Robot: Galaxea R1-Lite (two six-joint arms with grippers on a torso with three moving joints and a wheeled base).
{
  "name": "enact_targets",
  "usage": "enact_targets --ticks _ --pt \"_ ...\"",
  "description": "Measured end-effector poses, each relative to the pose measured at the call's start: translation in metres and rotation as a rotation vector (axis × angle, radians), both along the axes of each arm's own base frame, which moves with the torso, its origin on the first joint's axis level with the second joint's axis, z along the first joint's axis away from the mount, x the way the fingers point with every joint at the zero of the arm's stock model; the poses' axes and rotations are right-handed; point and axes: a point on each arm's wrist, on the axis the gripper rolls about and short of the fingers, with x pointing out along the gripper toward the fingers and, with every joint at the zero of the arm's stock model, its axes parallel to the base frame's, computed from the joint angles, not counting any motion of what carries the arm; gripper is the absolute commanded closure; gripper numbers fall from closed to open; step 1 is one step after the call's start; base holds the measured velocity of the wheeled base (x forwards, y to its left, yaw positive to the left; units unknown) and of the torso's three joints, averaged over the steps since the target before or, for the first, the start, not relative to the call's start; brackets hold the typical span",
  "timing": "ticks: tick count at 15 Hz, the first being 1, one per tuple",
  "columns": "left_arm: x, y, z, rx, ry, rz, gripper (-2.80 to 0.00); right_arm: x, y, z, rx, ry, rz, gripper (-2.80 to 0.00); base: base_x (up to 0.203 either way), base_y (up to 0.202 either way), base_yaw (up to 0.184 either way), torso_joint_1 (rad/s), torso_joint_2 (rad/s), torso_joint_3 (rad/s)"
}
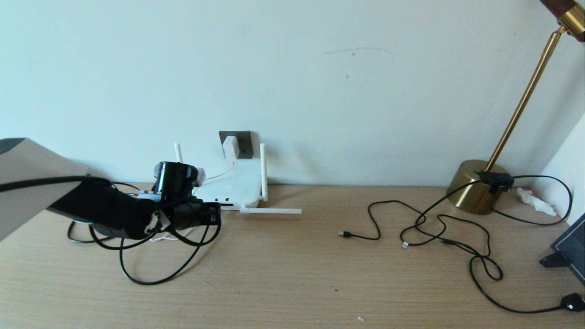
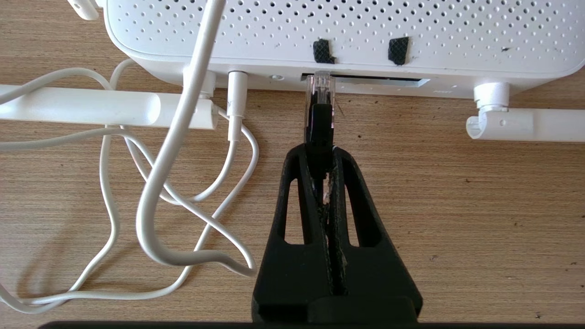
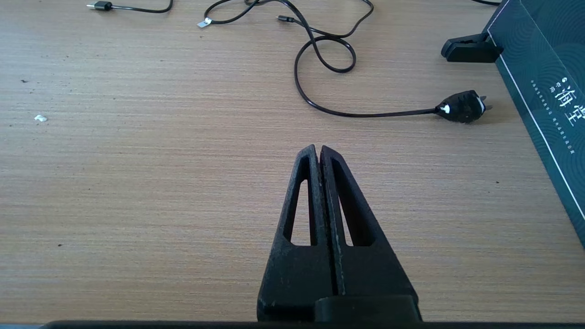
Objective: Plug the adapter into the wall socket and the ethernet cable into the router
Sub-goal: Plug cable into router interface
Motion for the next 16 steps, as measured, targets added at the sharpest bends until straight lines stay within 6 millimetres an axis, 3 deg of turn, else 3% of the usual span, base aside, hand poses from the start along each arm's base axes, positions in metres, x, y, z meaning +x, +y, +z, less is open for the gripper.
enact_targets --ticks 16 --pt "0.003 0.0003 0.0029 -0.002 -0.011 0.002 0.0 0.0 0.0 0.0 0.0 0.0 0.0 0.0 0.0 0.0 0.0 0.0 0.0 0.0"
